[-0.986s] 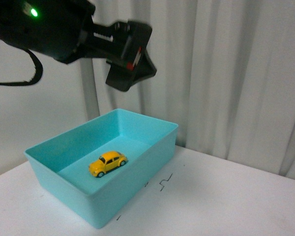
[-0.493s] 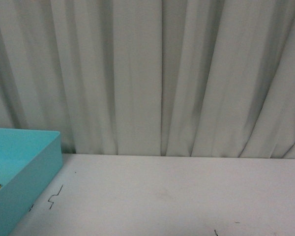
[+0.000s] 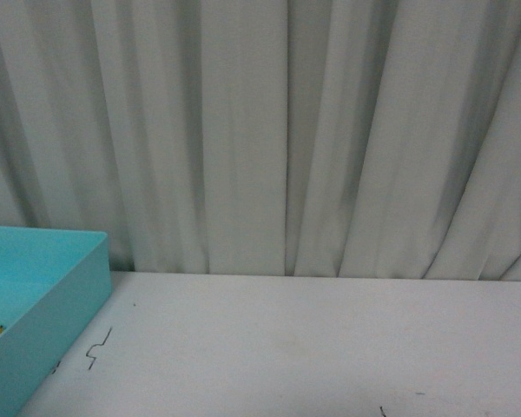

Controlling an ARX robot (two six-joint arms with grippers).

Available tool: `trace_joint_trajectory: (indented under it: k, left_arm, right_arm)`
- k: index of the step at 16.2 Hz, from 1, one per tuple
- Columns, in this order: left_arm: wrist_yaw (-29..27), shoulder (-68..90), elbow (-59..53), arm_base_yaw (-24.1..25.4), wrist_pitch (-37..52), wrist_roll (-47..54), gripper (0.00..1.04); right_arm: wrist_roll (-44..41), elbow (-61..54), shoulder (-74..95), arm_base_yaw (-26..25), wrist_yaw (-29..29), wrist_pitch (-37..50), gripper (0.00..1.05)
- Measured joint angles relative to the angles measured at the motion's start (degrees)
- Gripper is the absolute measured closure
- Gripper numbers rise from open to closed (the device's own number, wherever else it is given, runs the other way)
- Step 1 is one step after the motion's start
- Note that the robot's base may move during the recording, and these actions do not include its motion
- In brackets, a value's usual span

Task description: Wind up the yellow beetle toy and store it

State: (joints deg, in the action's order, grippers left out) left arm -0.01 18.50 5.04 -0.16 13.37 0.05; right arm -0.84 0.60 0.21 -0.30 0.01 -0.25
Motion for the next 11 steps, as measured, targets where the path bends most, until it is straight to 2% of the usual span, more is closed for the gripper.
trace_joint_trajectory:
  k: [7, 8, 10, 11]
  left_arm:
    - [0.0, -7.1, -3.2, 0.0, -2.9, 0.0, 1.03]
    - [0.1, -8.7, -4.5, 0.0, -4.2, 0.0, 1.03]
    - [-0.1, -17.0, -4.4, 0.0, -14.3, 0.0, 1.03]
    - [-0.1, -18.2, -4.1, 0.0, -12.6, 0.0, 1.03]
  right_arm:
    - [0.0, 0.0, 0.0, 0.0, 0.0, 0.0, 0.07]
    - [0.0, 0.0, 0.0, 0.0, 0.0, 0.0, 0.07]
    - [0.0, 0.0, 0.0, 0.0, 0.1, 0.0, 0.07]
    - [0.0, 0.0, 0.0, 0.0, 0.0, 0.0, 0.07]
